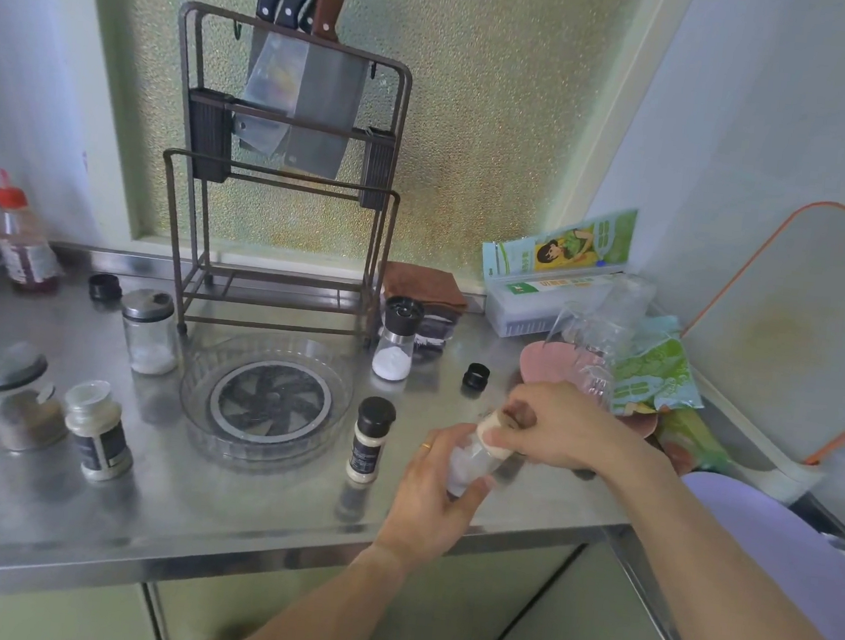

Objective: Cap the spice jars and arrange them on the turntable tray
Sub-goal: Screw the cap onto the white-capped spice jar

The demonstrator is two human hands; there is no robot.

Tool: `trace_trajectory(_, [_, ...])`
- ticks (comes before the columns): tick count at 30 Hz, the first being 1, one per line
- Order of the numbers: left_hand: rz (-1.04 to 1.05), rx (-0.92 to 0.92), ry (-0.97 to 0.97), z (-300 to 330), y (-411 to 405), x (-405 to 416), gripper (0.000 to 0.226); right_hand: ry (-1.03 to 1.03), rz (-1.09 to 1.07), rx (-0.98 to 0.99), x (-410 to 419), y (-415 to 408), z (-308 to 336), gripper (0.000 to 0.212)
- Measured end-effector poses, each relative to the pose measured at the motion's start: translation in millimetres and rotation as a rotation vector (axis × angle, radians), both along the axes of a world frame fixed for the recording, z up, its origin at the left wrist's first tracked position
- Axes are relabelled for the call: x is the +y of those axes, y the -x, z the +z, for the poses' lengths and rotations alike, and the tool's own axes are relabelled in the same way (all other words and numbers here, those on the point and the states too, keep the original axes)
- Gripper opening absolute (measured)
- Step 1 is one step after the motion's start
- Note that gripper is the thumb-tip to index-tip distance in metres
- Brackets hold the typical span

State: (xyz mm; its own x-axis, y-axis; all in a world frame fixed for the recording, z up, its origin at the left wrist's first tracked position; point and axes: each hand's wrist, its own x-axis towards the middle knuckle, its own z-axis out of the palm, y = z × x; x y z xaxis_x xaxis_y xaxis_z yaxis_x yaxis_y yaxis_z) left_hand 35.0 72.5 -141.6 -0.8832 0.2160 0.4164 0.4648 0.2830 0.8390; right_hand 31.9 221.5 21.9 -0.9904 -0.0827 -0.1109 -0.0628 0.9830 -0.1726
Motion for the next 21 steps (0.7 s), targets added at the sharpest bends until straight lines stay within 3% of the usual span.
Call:
trace_trajectory(4, [0.014, 0.002, -0.022, -0.8, 0.8, 0.7, 0.051, 0.063, 0.018, -0.058, -2.3, -1.4, -2.6, 0.05])
trace_trajectory(7, [0.014, 0.012, -0.024, -0.8, 0.5, 1.2, 0.05, 0.005, -0.023, -0.032, -5.9, -1.4, -2.2, 0.037])
trace_trajectory(11, [0.014, 0.01, -0.029, -0.7, 0.7, 1.0, 0.05, 0.028, 0.008, -0.072, -8.2, -3.3, -0.5, 0.052])
trace_trajectory(14, [0.019, 0.009, -0.027, -0.2, 0.2, 1.0, 0.05, 0.001, -0.055, -0.045, -10.6, -3.2, 2.4, 0.047])
trace_trajectory(18, [0.015, 0.001, -0.031, -0.6, 0.5, 0.8, 0.05, 0.049, -0.008, -0.065, -10.4, -3.0, 0.7, 0.066])
trace_trajectory(21, [0.017, 0.004, -0.028, -0.1, 0.0, 1.1, 0.049, 0.01, -0.073, -0.035, -11.4, -2.4, 1.7, 0.057])
